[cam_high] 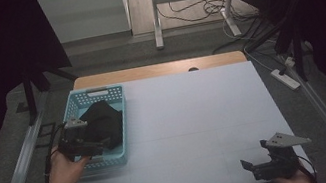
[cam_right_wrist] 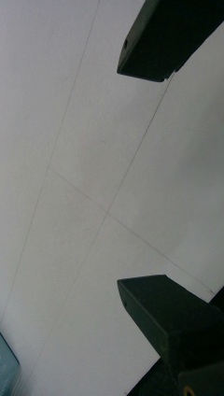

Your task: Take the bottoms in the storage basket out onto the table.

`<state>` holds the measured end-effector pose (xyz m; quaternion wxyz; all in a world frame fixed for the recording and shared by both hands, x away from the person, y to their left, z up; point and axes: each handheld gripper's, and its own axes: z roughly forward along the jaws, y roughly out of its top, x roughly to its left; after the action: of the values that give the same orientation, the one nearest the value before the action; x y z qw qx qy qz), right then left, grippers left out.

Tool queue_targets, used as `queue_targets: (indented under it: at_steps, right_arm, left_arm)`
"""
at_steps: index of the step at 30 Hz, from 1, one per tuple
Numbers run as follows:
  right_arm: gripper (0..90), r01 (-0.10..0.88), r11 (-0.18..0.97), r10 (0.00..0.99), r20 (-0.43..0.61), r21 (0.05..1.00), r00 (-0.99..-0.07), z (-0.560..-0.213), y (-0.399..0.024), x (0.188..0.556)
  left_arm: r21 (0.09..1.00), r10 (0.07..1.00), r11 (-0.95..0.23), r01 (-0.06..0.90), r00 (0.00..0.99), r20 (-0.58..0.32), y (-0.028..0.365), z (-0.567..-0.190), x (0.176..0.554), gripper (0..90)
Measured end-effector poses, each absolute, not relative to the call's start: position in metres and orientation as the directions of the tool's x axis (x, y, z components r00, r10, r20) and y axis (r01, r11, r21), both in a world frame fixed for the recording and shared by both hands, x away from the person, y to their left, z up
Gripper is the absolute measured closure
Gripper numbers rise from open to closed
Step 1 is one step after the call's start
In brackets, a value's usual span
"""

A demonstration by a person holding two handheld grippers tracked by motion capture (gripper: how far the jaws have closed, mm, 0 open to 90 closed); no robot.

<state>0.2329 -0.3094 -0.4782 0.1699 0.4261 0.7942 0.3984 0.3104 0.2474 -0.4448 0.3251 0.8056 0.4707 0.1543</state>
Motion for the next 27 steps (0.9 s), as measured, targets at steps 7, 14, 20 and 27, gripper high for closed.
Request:
queue_targets:
  at_steps: [7, 14, 20, 27]
  right_arm:
    - [1.1, 0.541, 0.321, 0.811, 0.070, 0.777, -0.580, -0.478, -0.309, 0.233]
    - [1.1, 0.544, 0.329, 0.810, 0.065, 0.772, -0.583, -0.479, -0.308, 0.233]
    - [1.1, 0.546, 0.327, 0.810, 0.069, 0.772, -0.583, -0.479, -0.309, 0.234]
    - [1.1, 0.546, 0.328, 0.809, 0.069, 0.771, -0.584, -0.479, -0.308, 0.234]
  left_arm:
    - [0.666, 0.866, -0.335, 0.667, 0.496, -0.061, 0.253, -0.447, 0.326, 0.2]
    - [0.654, 0.875, -0.335, 0.679, 0.482, -0.052, 0.257, -0.448, 0.341, 0.2]
    - [0.645, 0.881, -0.321, 0.693, 0.468, -0.064, 0.260, -0.452, 0.354, 0.2]
    - [0.631, 0.880, -0.329, 0.702, 0.471, -0.066, 0.257, -0.454, 0.369, 0.2]
